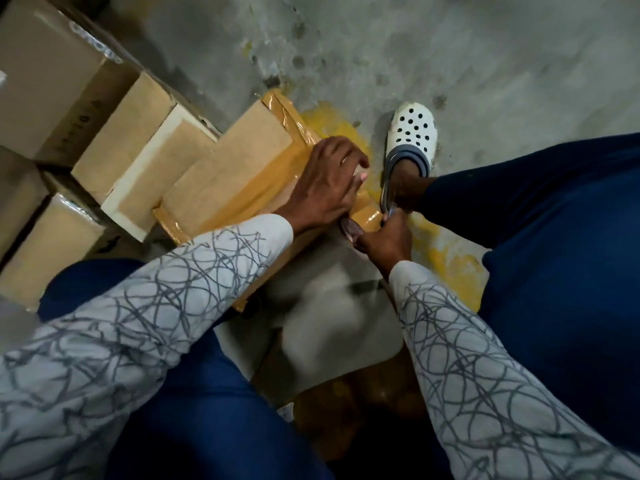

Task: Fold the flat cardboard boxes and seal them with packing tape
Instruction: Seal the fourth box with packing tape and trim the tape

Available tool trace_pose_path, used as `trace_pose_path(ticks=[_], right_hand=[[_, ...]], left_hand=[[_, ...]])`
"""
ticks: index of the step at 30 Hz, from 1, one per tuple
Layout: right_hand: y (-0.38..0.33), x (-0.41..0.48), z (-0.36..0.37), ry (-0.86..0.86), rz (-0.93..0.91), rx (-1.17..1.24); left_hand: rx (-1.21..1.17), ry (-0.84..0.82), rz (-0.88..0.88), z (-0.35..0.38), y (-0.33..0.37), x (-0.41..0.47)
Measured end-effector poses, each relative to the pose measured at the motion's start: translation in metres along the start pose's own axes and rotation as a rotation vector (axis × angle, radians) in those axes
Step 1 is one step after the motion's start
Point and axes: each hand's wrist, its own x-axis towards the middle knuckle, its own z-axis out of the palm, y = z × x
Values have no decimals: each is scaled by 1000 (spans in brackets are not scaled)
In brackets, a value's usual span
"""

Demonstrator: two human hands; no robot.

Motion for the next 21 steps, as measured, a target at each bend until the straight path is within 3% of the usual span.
trace_pose_path(ticks=[3, 7, 9, 13, 15, 17, 21], right_hand=[[-11, -2, -2, -19, -79, -27], [-21, -12, -13, -43, -7, -59], [-22, -16, -14, -67, 1, -58], [-20, -23, -22, -113, -52, -82], [-24, -21, -30, -179, -63, -170], [-33, -21, -38, -239, -61, -249], [-55, -27, -57, -227, -114, -386]], left_hand=[[-110, 249, -349, -9, 46, -3], [-575, 427, -1184, -4, 111, -34], [-791, 417, -1472, 2, 133, -45], [-1227, 319, -1667, 17, 123, -41], [-1430, 178, -1642, 21, 106, -38], [-1437, 85, -1541, 15, 96, -38], [-1382, 214, -1489, 26, 90, -43]])
